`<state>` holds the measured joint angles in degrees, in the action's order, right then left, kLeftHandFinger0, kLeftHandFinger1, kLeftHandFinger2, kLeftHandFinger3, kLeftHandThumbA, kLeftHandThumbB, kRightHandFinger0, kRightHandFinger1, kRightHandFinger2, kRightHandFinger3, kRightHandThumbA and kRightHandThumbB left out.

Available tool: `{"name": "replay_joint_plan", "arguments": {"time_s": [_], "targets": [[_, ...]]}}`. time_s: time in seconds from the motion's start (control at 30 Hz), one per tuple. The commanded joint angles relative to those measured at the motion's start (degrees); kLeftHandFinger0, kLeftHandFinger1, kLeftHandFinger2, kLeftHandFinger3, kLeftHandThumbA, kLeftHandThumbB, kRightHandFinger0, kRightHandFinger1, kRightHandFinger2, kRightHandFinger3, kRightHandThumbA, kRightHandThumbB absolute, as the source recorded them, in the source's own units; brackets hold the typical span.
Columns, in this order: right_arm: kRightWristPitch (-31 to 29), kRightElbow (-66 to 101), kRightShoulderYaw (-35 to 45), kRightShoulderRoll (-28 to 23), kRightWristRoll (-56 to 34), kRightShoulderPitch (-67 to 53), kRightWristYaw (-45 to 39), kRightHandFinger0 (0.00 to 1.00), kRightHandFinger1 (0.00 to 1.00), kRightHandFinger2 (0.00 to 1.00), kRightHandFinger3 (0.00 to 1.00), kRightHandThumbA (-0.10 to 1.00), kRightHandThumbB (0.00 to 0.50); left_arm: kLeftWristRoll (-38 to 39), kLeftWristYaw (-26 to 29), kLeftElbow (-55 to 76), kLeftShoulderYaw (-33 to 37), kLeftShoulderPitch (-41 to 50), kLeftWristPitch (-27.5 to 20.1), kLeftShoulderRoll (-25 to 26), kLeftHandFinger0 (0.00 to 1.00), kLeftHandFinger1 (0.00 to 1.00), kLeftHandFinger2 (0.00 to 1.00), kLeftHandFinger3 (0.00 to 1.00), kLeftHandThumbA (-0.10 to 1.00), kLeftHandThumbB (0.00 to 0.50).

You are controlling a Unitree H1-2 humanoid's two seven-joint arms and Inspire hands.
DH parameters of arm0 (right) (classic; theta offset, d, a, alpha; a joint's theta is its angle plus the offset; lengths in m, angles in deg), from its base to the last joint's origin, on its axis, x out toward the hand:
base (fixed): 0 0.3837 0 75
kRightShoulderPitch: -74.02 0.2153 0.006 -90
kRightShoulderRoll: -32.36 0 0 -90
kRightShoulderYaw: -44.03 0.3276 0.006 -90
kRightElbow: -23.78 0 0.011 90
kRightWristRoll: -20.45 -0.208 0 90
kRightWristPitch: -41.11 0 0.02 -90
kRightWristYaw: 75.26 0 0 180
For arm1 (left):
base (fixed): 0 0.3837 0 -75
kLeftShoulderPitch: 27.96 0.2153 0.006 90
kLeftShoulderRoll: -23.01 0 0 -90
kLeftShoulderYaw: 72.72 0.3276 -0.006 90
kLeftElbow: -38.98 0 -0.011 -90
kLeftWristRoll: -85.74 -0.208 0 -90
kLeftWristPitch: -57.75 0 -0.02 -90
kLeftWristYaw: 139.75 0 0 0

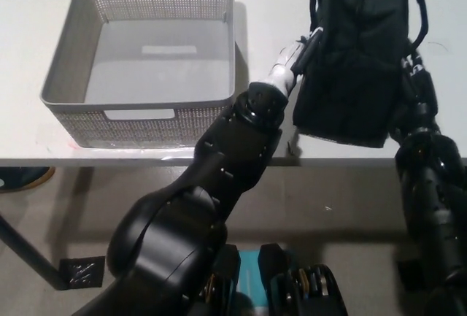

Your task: Use both hands to pick up a lunch bag on the right hand side and place it into a container on the left hand side

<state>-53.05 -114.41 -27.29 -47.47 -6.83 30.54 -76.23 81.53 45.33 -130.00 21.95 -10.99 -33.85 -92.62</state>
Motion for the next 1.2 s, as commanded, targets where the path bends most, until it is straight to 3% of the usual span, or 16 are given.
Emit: {"name": "replay_joint_plan", "arguments": {"time_s": [0.0, 0.1, 0.33, 0.57, 0.7, 0.83, 1.0, 1.17], "targets": [[5.5, 10.5, -2.3, 2.8, 0.1, 4.5, 0.6, 1.0, 1.0, 1.0, 1.0, 1.0, 0.222, 0.6, -5.2, 1.5, 0.4, -7.0, 1.2, -5.2, 1.0, 1.0, 1.0, 1.0, 1.0, 0.221], [9.0, 15.3, -2.8, 2.1, 0.3, 4.3, 2.6, 1.0, 1.0, 1.0, 1.0, 1.0, 0.232, 1.8, -5.9, 2.1, -0.4, -8.5, 1.4, -5.5, 1.0, 1.0, 1.0, 1.0, 1.0, 0.236], [12.6, 19.2, -2.6, 0.2, 0.5, 8.0, 5.7, 1.0, 1.0, 1.0, 1.0, 1.0, 0.233, 3.2, -7.2, 2.5, -2.0, -13.3, 0.9, -4.8, 1.0, 1.0, 1.0, 1.0, 1.0, 0.184], [13.3, 17.5, -1.9, 0.6, -0.4, 13.9, 7.4, 1.0, 1.0, 1.0, 1.0, 1.0, 0.209, 3.9, -8.0, 2.7, -3.3, -16.7, 1.3, -2.4, 1.0, 1.0, 1.0, 1.0, 1.0, 0.18], [11.9, 14.1, -2.6, 1.0, -0.6, 17.0, 4.7, 1.0, 1.0, 1.0, 1.0, 1.0, 0.196, 5.3, -8.4, 2.9, -4.6, -17.6, 0.5, -0.6, 1.0, 1.0, 1.0, 1.0, 1.0, 0.194], [11.2, 9.2, -5.6, 1.5, 4.3, 21.5, 6.4, 1.0, 1.0, 1.0, 1.0, 1.0, 0.18, 5.5, -8.9, 4.4, -5.2, -17.1, -1.0, 2.7, 1.0, 1.0, 1.0, 1.0, 1.0, 0.145], [10.4, 2.6, -7.9, 2.5, 5.3, 27.1, 3.5, 1.0, 1.0, 1.0, 1.0, 1.0, 0.183, 5.3, -7.8, 7.6, -5.7, -16.7, 1.6, 6.5, 1.0, 1.0, 1.0, 1.0, 1.0, 0.184], [7.4, -4.7, -9.4, 4.0, 6.7, 32.9, 1.8, 1.0, 1.0, 1.0, 1.0, 1.0, 0.203, 7.3, -8.6, 11.4, -8.0, -15.9, 1.7, 9.9, 1.0, 1.0, 1.0, 1.0, 1.0, 0.185]]}}
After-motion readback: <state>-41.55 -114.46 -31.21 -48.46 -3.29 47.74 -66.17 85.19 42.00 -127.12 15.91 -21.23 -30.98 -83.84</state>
